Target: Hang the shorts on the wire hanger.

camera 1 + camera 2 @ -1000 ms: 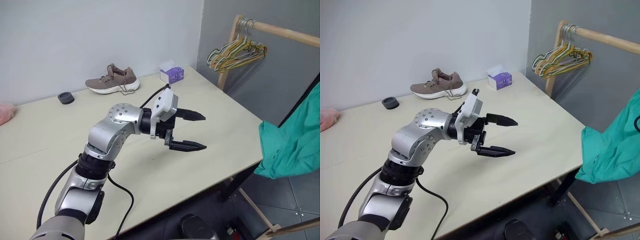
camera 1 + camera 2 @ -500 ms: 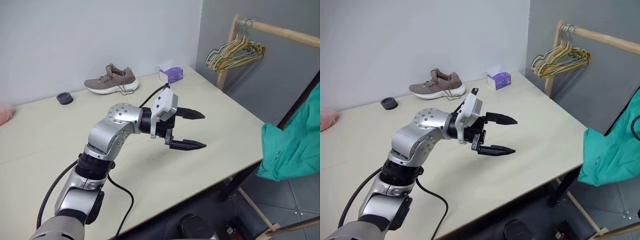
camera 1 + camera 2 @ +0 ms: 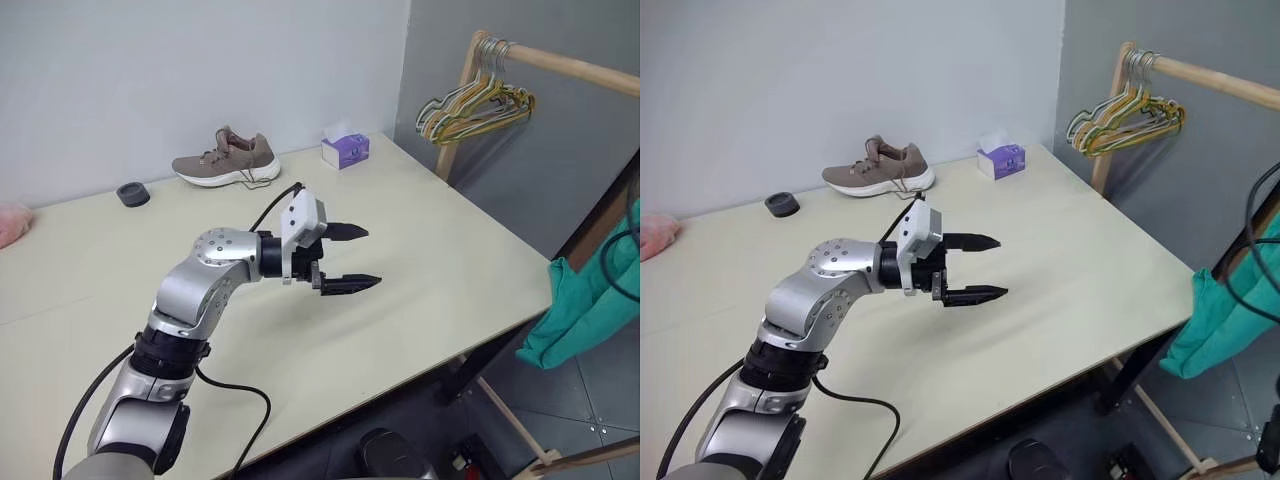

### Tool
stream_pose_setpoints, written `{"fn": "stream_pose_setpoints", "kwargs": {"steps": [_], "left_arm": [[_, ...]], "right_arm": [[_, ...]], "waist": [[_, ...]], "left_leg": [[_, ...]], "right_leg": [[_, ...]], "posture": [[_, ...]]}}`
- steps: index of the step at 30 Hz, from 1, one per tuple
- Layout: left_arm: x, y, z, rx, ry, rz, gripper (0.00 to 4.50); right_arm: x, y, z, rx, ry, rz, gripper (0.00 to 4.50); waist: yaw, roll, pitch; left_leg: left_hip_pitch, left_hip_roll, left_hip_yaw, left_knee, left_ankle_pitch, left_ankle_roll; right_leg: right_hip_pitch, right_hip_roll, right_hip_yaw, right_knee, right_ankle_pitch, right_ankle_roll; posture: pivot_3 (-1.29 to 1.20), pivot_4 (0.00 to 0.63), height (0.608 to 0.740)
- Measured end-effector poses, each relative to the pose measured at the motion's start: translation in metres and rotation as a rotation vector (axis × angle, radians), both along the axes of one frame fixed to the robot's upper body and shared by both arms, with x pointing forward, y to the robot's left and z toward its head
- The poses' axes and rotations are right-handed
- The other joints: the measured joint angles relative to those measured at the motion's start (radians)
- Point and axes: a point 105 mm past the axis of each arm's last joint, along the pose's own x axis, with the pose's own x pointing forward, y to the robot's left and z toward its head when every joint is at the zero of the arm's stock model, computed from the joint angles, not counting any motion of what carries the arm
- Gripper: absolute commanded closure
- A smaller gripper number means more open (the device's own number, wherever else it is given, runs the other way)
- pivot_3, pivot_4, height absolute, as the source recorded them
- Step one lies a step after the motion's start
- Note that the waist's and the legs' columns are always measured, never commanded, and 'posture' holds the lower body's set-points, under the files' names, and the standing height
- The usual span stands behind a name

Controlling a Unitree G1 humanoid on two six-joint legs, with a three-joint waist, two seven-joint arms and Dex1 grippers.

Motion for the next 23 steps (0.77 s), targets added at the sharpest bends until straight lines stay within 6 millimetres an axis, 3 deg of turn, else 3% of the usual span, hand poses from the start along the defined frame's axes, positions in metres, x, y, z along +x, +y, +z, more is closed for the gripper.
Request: {"fn": "stream_pose_setpoints", "kwargs": {"steps": [4, 6, 8, 11, 14, 18, 23], "left_arm": [[0.031, 0.03, -0.006, 0.0, -0.064, 0.357, 0.0], [0.047, 0.061, -0.018, -0.004, -0.067, 0.615, 0.0], [0.05, 0.096, -0.039, 0.007, -0.041, 0.86, 0.0], [0.032, 0.138, -0.079, 0.096, 0.022, 1.121, 0.0], [0.012, 0.16, -0.1, 0.095, 0.069, 1.28, 0.0], [0.005, 0.177, -0.101, 0.036, 0.099, 1.396, 0.0], [0.005, 0.178, -0.098, 0.026, 0.087, 1.402, 0.0]], "right_arm": [[0.009, 0.102, -0.02, -0.029, 0.036, 0.47, 0.02], [0.006, 0.152, -0.046, -0.011, 0.111, 0.68, 0.02], [0.005, 0.188, -0.074, 0.027, 0.184, 0.803, 0.02], [0.006, 0.226, -0.103, 0.119, 0.242, 0.9, 0.02], [0.012, 0.258, -0.132, 0.188, 0.281, 0.946, 0.02], [0.01, 0.296, -0.166, 0.215, 0.332, 1.02, 0.02], [0.02, 0.296, -0.17, 0.235, 0.32, 1.019, 0.02]], "waist": [[0.018, -0.001, -0.001], [0.032, -0.004, -0.002], [0.052, -0.005, -0.002], [0.088, -0.007, -0.003], [0.143, -0.013, -0.006], [0.219, -0.014, -0.006], [0.269, -0.014, -0.006]], "left_leg": [[0.0, 0.002, -0.003, 0.0, 0.0, 0.0], [0.0, 0.002, -0.005, 0.0, 0.0, 0.0], [0.0, 0.001, -0.005, 0.001, 0.0, 0.0], [-0.003, 0.0, -0.005, 0.001, 0.0, 0.0], [-0.004, 0.0, -0.005, 0.001, -0.001, 0.0], [-0.004, -0.002, -0.007, 0.001, -0.001, 0.0], [-0.003, -0.002, -0.007, 0.002, -0.001, 0.0]], "right_leg": [[0.0, 0.002, -0.002, 0.0, 0.0, 0.0], [0.0, 0.002, -0.003, 0.001, 0.0, 0.0], [-0.002, 0.0, -0.002, 0.001, 0.001, 0.0], [-0.006, -0.005, -0.003, 0.002, 0.002, 0.0], [-0.007, -0.007, -0.005, 0.002, 0.005, -0.005], [-0.007, -0.008, -0.009, 0.002, 0.006, -0.006], [-0.006, -0.008, -0.009, 0.001, 0.007, -0.007]], "posture": [[-0.26, 0.0, 0.74], [-0.22, 0.0, 0.74], [-0.19, 0.0, 0.74], [-0.15, 0.0, 0.74], [-0.11, 0.0, 0.74], [-0.07, 0.0, 0.74], [0.01, 0.002, 0.74]]}}
